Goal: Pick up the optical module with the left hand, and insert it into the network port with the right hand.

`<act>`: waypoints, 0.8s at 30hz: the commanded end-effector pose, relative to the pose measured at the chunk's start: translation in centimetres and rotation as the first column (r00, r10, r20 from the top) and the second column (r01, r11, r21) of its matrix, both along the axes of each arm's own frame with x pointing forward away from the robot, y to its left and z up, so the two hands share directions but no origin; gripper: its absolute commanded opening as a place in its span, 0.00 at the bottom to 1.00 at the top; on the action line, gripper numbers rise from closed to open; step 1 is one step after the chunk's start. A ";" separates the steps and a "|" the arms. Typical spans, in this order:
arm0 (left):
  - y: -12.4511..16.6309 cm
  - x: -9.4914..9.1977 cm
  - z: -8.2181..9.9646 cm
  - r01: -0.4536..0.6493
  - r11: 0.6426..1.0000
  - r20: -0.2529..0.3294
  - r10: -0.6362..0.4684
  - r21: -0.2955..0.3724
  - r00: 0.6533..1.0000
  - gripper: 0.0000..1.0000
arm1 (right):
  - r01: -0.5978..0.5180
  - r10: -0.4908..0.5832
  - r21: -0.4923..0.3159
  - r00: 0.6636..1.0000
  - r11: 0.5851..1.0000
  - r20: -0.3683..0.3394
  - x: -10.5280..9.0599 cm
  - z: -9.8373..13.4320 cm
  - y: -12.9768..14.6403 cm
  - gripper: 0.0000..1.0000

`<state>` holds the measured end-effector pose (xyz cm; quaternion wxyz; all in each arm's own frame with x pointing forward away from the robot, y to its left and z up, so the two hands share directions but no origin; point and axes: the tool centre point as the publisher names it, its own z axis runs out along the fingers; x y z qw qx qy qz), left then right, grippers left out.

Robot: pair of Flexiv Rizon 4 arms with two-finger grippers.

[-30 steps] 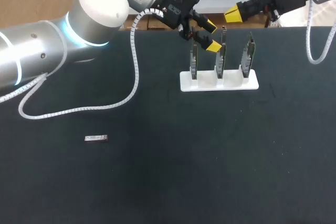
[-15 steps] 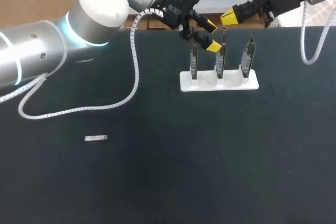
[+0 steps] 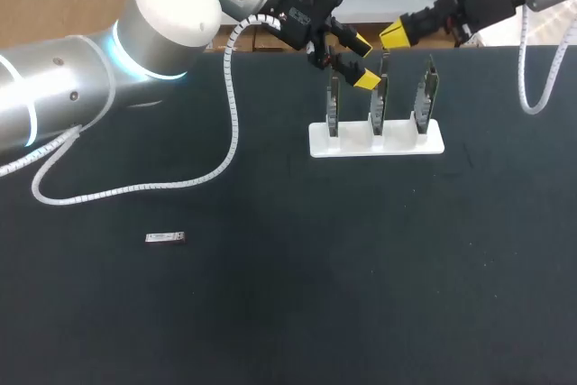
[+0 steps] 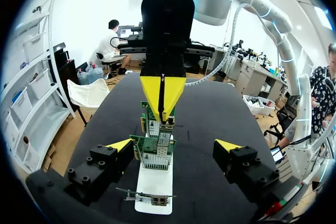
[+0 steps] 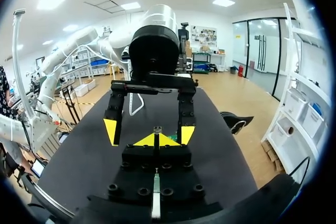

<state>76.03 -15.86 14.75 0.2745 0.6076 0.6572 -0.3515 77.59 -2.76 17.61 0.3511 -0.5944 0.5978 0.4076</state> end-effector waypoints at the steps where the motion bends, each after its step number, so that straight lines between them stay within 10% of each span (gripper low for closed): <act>1: -0.1 0.2 0.0 0.004 1.000 -0.002 -0.004 0.003 1.000 1.00 | -0.008 0.008 -0.012 1.000 1.000 -0.006 0.2 -0.4 0.3 0.00; 24: -0.1 0.2 0.0 0.004 1.000 -0.002 -0.004 0.003 1.000 1.00 | -0.023 0.021 -0.041 0.998 0.999 -0.052 0.3 -2.6 0.0 0.00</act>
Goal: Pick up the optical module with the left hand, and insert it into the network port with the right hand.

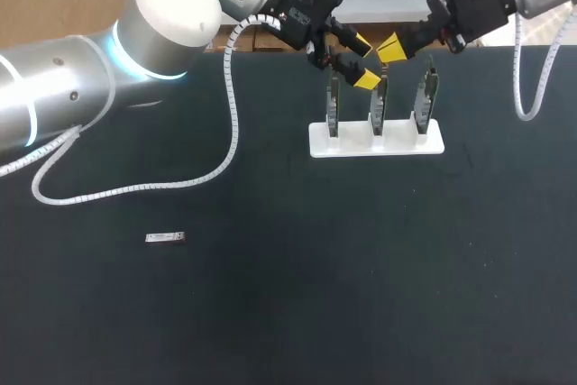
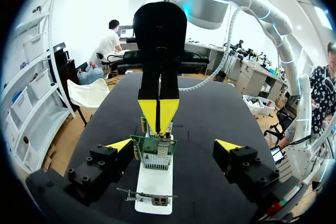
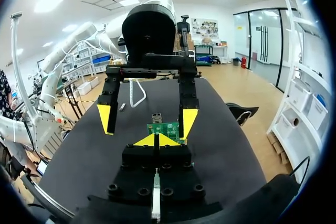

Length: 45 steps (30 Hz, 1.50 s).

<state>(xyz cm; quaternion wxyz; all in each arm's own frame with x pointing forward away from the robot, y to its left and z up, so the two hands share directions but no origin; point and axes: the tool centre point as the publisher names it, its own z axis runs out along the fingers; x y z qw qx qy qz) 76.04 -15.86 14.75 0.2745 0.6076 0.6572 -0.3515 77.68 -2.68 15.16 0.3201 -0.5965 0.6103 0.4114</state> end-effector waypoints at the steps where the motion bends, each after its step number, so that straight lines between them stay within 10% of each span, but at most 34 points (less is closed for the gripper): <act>1: -0.1 0.2 0.0 0.004 1.000 -0.002 -0.004 0.004 1.000 1.00 | -0.009 0.009 0.003 1.000 1.000 -0.006 0.2 -0.2 0.0 0.00; 45: -0.1 0.2 0.0 0.004 1.000 -0.002 -0.004 0.004 1.000 1.00 | -0.005 0.006 0.004 0.998 1.000 -0.057 -1.5 -2.0 0.1 0.00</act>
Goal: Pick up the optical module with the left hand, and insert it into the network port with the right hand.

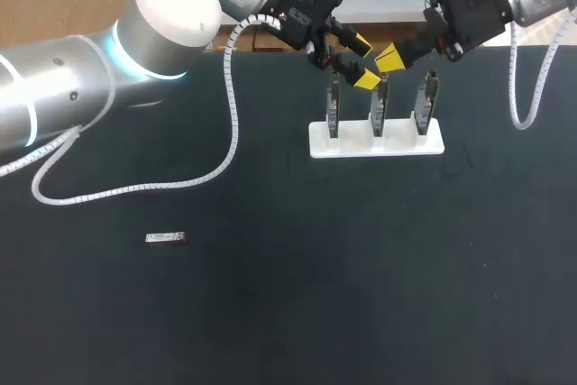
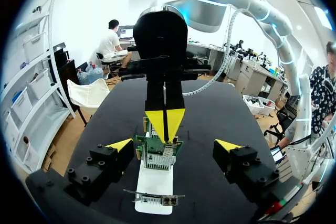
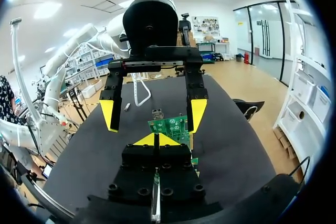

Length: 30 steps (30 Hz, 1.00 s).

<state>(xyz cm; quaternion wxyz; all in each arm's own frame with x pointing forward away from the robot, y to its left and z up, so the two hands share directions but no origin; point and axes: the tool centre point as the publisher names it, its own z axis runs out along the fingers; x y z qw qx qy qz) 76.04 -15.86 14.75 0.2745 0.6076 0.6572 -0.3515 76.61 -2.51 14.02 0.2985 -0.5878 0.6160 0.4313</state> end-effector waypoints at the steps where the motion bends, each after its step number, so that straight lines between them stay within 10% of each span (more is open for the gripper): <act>1: -0.1 0.2 0.0 0.004 1.000 -0.002 -0.004 0.004 1.000 1.00 | 0.009 -0.009 0.008 1.000 1.000 0.005 -0.4 -0.6 -0.1 0.00; 17: -0.1 0.2 0.0 0.004 1.000 -0.002 -0.004 0.004 1.000 1.00 | -0.018 0.009 0.074 0.993 0.997 0.114 -0.9 7.1 -5.3 0.00; 30: -0.1 0.2 0.0 0.004 1.000 -0.002 -0.004 0.004 1.000 1.00 | 0.036 -0.044 0.093 0.995 0.995 0.090 0.0 5.2 -10.7 0.00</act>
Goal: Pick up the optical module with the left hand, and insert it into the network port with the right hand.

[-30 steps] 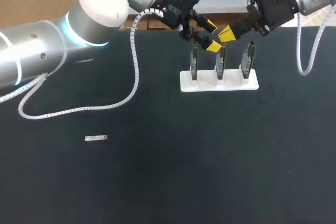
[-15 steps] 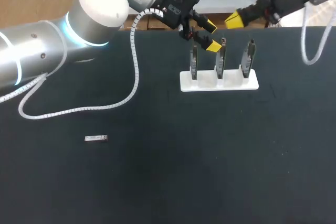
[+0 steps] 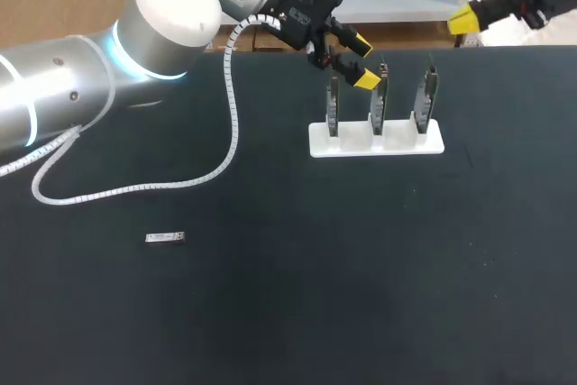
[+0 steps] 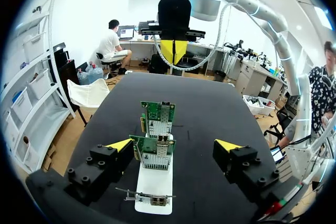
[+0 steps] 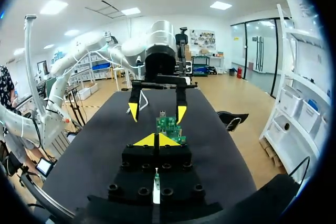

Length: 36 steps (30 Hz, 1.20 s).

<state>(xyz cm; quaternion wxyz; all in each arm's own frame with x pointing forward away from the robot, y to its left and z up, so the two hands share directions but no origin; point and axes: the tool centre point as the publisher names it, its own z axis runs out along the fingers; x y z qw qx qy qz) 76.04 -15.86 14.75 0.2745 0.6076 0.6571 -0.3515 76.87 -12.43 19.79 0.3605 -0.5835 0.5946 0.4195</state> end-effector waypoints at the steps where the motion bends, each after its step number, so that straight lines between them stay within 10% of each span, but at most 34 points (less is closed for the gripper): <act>1: -0.1 0.2 0.0 0.004 1.000 -0.003 -0.004 0.004 1.000 1.00 | -0.004 0.005 0.011 1.000 1.000 -0.007 -0.3 -0.7 -1.0 0.00; 36: -0.1 0.2 0.0 0.004 1.000 -0.003 -0.004 0.004 1.000 1.00 | -0.047 0.046 -0.029 0.998 0.998 -0.034 0.8 -4.3 -1.3 0.00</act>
